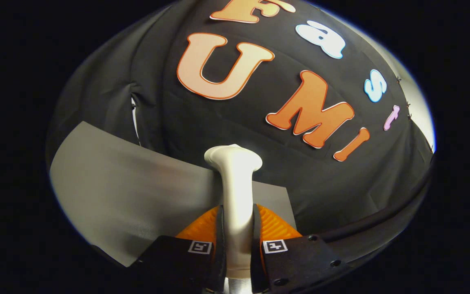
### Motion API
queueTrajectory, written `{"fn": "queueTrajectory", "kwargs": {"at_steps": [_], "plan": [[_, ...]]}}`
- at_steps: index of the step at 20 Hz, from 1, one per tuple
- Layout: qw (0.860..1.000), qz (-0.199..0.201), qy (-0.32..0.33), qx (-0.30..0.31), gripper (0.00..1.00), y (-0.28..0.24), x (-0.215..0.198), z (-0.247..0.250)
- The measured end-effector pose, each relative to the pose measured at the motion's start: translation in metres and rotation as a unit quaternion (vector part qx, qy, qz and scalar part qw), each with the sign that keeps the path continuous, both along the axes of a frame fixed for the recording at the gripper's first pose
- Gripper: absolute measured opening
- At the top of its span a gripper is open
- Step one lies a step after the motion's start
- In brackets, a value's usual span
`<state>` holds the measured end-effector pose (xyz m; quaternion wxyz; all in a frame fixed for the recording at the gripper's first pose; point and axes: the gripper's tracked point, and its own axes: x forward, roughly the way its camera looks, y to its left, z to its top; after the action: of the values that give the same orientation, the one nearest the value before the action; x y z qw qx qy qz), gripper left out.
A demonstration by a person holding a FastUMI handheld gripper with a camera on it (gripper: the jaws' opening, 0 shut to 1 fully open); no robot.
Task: Iron the clothes twice with a garment steamer, once on the left side and once on the right side.
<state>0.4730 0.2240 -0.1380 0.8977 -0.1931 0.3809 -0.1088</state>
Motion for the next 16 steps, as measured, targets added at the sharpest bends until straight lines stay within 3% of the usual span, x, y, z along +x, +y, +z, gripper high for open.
{"fn": "queueTrajectory", "kwargs": {"at_steps": [5, 11, 16], "plan": [[0.997, 0.038, -0.058, 0.02, 0.32, 0.011, -0.015, 0.031], [0.991, 0.019, -0.098, 0.085, 0.31, 0.002, -0.085, 0.033], [0.973, 0.074, -0.18, 0.122, 0.31, 0.014, -0.14, 0.073]]}}
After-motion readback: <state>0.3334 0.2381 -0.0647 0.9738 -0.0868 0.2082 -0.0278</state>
